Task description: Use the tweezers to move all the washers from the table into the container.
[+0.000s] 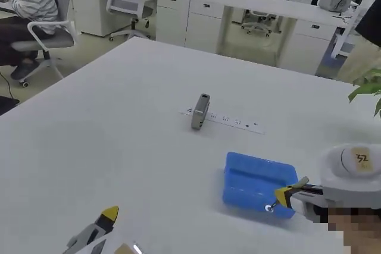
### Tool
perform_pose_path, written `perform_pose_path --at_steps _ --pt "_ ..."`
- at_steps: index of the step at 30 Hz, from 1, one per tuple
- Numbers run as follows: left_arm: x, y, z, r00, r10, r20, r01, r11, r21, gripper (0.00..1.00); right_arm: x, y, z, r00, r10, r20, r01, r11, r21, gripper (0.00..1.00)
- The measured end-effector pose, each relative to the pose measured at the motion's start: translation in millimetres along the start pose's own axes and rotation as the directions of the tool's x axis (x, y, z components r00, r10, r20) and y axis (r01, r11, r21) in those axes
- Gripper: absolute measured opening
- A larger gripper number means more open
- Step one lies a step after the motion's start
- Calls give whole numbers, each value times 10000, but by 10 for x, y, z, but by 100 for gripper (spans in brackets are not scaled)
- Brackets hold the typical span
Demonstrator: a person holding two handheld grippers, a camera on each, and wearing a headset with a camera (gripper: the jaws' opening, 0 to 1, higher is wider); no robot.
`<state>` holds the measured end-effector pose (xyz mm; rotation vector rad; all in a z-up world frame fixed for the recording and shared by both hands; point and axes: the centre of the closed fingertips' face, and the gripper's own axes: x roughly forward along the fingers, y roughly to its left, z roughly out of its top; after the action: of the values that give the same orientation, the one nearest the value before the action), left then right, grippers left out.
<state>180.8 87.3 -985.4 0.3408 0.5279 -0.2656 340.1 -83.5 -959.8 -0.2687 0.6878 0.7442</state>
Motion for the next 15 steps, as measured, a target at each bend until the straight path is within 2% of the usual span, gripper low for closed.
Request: perform_pose_path --at_steps 8,15 --pt "2 3 -2 10000 27 0 -27 10000 13 95 -12 -78 51 9999 -126 100 126 9999 -45 1" --pt "6 9 -16 10000 51 -76 -51 10000 6 95 48 -191 99 9997 -250 71 250 9997 -40 1"
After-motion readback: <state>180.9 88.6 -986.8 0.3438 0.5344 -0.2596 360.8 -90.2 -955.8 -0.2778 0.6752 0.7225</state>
